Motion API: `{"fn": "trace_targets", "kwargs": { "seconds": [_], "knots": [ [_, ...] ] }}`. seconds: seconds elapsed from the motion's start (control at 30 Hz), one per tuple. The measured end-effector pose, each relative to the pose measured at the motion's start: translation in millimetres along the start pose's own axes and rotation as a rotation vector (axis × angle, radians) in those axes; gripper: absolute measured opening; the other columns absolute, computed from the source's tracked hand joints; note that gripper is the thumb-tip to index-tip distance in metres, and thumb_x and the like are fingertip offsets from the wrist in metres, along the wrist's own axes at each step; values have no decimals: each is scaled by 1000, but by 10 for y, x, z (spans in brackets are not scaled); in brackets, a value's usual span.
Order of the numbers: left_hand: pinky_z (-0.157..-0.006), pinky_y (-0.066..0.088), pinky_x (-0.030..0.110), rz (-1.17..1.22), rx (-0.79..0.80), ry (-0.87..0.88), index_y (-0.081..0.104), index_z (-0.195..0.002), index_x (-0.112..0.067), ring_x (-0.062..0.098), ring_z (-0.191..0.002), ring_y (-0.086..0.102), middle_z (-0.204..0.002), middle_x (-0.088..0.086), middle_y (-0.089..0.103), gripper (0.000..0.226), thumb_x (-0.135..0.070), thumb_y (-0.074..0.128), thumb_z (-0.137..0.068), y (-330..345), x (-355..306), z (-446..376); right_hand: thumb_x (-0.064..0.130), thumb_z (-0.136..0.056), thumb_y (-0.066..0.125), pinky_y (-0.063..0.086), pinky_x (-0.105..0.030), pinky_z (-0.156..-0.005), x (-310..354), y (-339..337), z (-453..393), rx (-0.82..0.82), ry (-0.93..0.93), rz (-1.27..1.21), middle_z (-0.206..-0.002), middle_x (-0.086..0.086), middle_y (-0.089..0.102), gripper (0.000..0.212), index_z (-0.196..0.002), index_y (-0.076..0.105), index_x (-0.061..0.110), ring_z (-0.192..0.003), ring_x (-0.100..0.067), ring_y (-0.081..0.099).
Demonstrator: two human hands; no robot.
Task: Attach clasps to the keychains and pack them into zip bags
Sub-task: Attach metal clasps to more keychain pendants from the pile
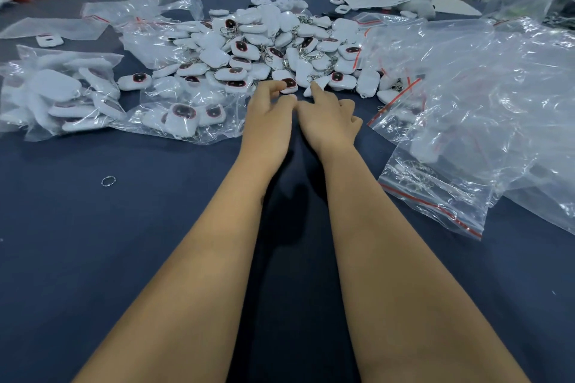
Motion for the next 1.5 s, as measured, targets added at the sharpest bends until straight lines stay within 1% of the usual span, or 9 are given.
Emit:
{"fn": "trace_targets", "kwargs": {
  "seconds": [0.17, 0.3, 0.43, 0.53, 0.63, 0.87, 1.2, 1.3, 1.5],
  "knots": [
    [-104, 38, 22, -242, 68, 91, 50, -129, -22, 3, -119, 44, -133, -7, 49, 43, -2, 45, -91, 26, 38, 26, 1, -83, 49, 38, -34, -99, -56, -85, 135, -174, -93, -326, -107, 3, 62, 53, -130, 55, 26, -117, -23, 46],
    [-100, 40, 22, -265, 71, 80, 47, -137, -25, -2, -117, 40, -132, -12, 48, 56, 3, 44, -89, -2, 50, 25, 9, -85, 67, 44, -22, -66, -96, -123, 180, -230, -91, -616, -62, 11, 52, 23, -91, 59, 29, -63, -3, 53],
    [-84, 44, 18, -129, 83, 65, 50, -121, -35, 2, -95, 56, -115, -12, 62, 43, -3, 45, -93, -2, 43, 28, 16, -87, 70, 48, -21, -76, -77, -151, 219, -242, -169, -734, -87, 4, 62, 13, -93, 60, 22, -80, -7, 57],
    [-75, 49, 29, -125, 60, 46, 53, -110, -33, 12, -80, 59, -98, 7, 66, 30, -9, 51, -93, 5, 53, -13, 13, -93, 62, 47, -19, -63, -20, -119, 260, -158, -174, -871, -75, 8, 61, 11, -94, 58, 23, -64, 1, 57],
    [-76, 51, 36, -83, 46, 39, 52, -97, -38, 16, -77, 58, -87, 2, 60, 28, -11, 56, -91, 16, 53, -17, 10, -97, 57, 48, -19, -56, 43, -84, 275, -80, -160, -977, -79, 3, 67, 12, -107, 62, 13, -65, -4, 61],
    [-75, 51, 23, 270, -33, -122, 60, -108, -23, 12, -89, 62, -112, 3, 66, 23, -9, 50, -93, -30, 28, -57, 1, -93, 56, 53, -23, -71, 74, -6, 253, -30, -53, -1061, -87, -1, 69, 23, -115, 64, 2, -76, -8, 64],
    [-52, 47, 17, 438, 42, -214, 60, -120, -5, 7, -64, 62, -83, 4, 66, 31, -1, 38, -98, -12, -25, -1, -9, -88, 53, 55, -29, -82, 126, 82, 266, 142, -103, -1039, -99, -6, 75, 39, -117, 61, 15, -87, -13, 70],
    [-46, 40, 16, 441, 68, -225, 58, -99, -9, 4, -52, 56, -70, 0, 64, 20, -1, 40, -97, -6, -46, 23, -9, -89, 52, 53, -28, -70, 123, 73, 270, 134, -115, -1047, -85, -1, 73, 40, -112, 62, 22, -73, -9, 69],
    [-51, 36, 19, 418, 67, -251, 54, -102, -6, 6, -53, 46, -75, 5, 54, 16, -2, 39, -96, -5, -36, 7, -14, -86, 47, 49, -22, -59, 126, 59, 283, 127, -123, -1066, -80, 1, 72, 46, -106, 65, 23, -67, -8, 66]
  ]
}}
Point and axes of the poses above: each hand's wrist, its own z-axis away from the middle knuckle, its own y-axis out of the palm, x = y × z, the point moved 3 cm from there along -z, towards the middle knuckle
